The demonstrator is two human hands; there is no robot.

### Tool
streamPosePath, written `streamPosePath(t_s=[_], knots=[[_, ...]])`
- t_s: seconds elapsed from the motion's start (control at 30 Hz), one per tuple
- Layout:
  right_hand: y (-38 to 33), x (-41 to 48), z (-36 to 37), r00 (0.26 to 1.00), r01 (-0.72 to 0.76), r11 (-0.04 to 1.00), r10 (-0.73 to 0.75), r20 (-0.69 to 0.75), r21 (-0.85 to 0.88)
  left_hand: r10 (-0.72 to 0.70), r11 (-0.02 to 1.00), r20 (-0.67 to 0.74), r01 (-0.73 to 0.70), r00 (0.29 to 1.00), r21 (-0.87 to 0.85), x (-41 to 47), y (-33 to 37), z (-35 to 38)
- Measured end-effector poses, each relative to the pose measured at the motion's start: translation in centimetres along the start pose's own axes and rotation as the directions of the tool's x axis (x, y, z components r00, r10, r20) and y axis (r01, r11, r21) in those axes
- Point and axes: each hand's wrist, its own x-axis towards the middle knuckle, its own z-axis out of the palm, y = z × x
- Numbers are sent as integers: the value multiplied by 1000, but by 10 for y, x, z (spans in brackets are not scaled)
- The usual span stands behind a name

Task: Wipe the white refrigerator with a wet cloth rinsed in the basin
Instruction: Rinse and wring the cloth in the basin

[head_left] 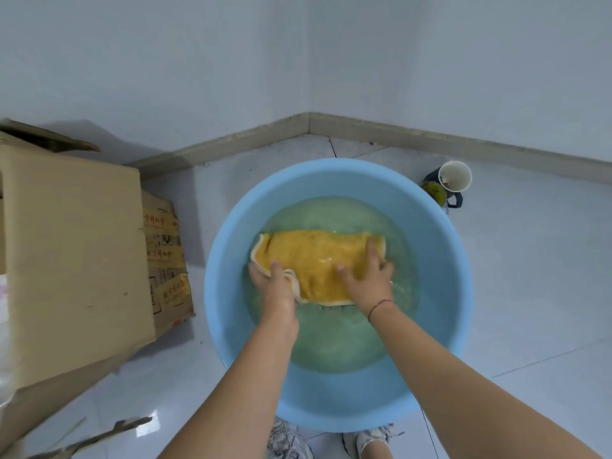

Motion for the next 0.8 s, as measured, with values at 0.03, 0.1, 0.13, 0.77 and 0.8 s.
streamPosePath(t_s=[0.03,0.1,0.13,0.77,0.8], knots=[[-2,0,7,998,11,1000,-12,56,19,-14,1000,86,15,996,-12,-2,0,3],[-8,-5,18,991,63,988,-78,104,137,-65,998,214,64,975,12,-2,0,9],[-12,-12,23,986,106,976,-128,106,191,-114,993,264,112,958,21,-1,-1,11],[-33,-15,8,903,372,717,-428,49,-589,-308,931,229,243,923,273,-23,-16,6],[-26,-5,3,909,347,713,-416,31,-609,-287,931,220,218,932,292,-23,-18,3]])
